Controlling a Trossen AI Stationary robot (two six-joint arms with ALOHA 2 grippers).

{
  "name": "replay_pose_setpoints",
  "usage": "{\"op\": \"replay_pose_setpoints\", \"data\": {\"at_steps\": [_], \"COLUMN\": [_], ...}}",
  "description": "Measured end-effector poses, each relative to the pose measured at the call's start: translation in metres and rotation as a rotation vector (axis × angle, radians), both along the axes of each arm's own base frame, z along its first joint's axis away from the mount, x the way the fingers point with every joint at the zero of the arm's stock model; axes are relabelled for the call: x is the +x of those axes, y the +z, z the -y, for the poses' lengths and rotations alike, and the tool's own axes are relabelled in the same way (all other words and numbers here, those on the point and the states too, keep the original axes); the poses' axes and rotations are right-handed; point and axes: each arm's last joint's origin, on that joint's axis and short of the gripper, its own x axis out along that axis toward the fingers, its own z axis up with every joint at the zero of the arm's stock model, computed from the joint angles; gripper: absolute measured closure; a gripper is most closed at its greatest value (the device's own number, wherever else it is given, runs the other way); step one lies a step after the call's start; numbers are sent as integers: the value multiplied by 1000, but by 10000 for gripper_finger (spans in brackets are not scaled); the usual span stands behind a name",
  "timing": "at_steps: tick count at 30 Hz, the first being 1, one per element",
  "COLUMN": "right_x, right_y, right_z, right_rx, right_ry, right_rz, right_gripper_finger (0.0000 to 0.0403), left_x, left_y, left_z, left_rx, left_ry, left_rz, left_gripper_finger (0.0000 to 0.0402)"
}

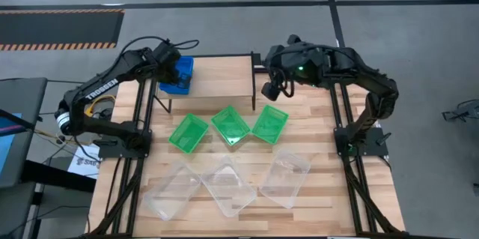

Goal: Stack baskets on shelf by color
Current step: Stack the blue bin on top of the other blue bins on the shelf

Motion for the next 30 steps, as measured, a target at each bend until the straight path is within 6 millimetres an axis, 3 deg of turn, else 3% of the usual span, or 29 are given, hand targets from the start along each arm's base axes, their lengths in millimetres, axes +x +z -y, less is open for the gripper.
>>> {"op": "replay_pose_setpoints", "data": {"at_steps": [7, 17, 30], "right_x": [14, 14, 14], "right_y": [-11, -10, -11], "right_z": [3, 3, -2], "right_rx": [-5, -5, 9], "right_ry": [-5, -5, 3], "right_rz": [-47, -43, -35], "right_gripper_finger": [386, 387, 387], "left_x": [-10, -6, -8], "left_y": [-3, -17, -18], "left_z": [-6, -26, -29], "left_rx": [27, 23, 89], "left_ry": [25, 45, 99], "left_rz": [-117, -242, -320], "left_gripper_finger": [401, 401, 401]}}
